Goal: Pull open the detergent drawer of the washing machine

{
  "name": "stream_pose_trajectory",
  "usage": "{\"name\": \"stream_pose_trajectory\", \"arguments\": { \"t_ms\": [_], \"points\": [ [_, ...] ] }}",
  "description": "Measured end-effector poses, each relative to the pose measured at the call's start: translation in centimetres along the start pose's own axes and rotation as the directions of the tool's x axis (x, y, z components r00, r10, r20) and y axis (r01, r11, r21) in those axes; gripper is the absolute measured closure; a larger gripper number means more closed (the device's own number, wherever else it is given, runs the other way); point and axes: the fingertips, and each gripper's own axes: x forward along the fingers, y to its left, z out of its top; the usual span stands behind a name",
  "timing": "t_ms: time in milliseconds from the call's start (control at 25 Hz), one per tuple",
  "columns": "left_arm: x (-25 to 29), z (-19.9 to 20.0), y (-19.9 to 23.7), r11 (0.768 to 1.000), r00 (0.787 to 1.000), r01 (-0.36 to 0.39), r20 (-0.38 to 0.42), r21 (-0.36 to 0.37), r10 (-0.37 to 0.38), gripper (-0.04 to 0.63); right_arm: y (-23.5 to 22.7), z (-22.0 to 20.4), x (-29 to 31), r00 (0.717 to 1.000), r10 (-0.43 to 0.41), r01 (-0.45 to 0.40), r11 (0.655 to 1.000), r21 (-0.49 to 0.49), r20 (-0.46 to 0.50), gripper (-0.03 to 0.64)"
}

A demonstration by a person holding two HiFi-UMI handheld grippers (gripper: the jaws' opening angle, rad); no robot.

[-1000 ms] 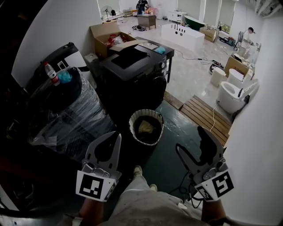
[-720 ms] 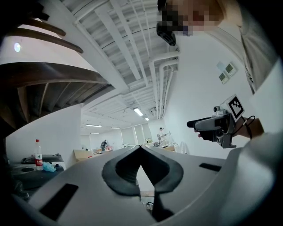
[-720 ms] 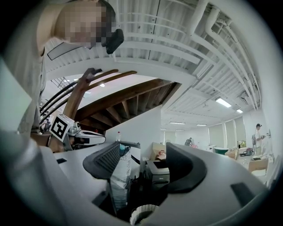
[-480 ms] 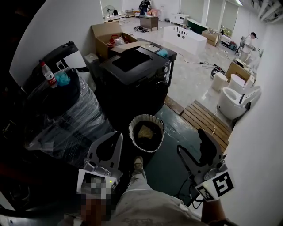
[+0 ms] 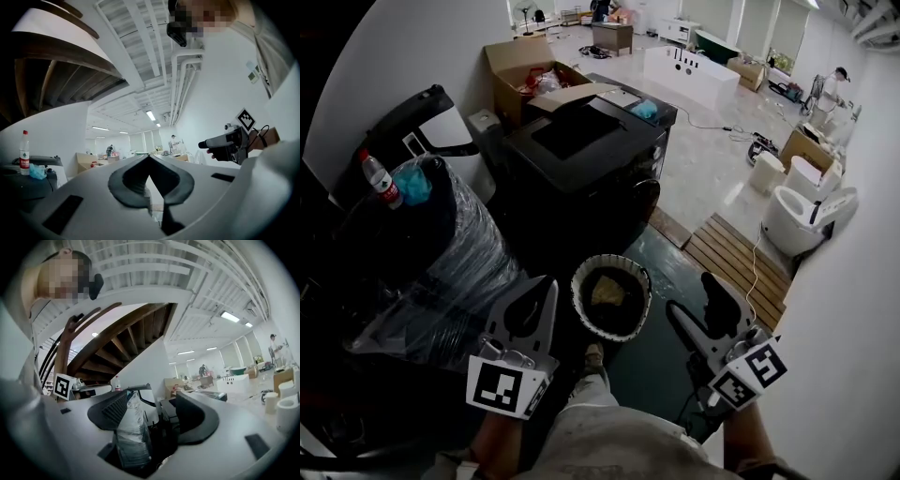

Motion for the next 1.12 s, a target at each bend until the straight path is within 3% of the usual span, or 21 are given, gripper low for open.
{"name": "stream_pose_trajectory", "arguments": {
  "t_ms": [160,400,480,680,920,1120],
  "points": [
    [3.8,-2.0,3.8,1.000,1.000,-0.011,-0.022,0.002,0.011,0.580,-3.0,-2.5,5.2,0.998,0.006,0.001,0.992,0.123,-0.056,0.298],
    [9.7,-6.0,8.7,0.999,0.996,-0.005,-0.085,-0.037,0.002,0.580,-7.0,-5.2,13.2,0.997,0.015,0.010,0.951,0.308,-0.079,0.293],
    [11.5,-7.2,10.4,1.000,0.996,0.009,-0.083,-0.018,-0.010,0.580,-8.3,-6.0,15.9,0.997,0.004,0.024,0.934,0.357,-0.076,0.293],
    [16.0,-10.0,14.0,0.998,0.994,0.008,-0.111,-0.055,-0.014,0.580,-11.2,-8.2,22.2,0.997,0.006,0.031,0.871,0.490,-0.073,0.293],
    [19.9,-13.0,17.2,0.998,0.996,-0.010,-0.092,-0.062,0.004,0.580,-13.6,-11.8,28.2,0.997,0.037,0.016,0.765,0.644,-0.069,0.288],
    [22.4,-16.4,18.8,0.997,0.994,-0.018,-0.112,-0.080,0.009,0.580,-16.1,-15.1,32.2,0.996,0.059,0.004,0.703,0.711,-0.064,0.282]
  ]
}}
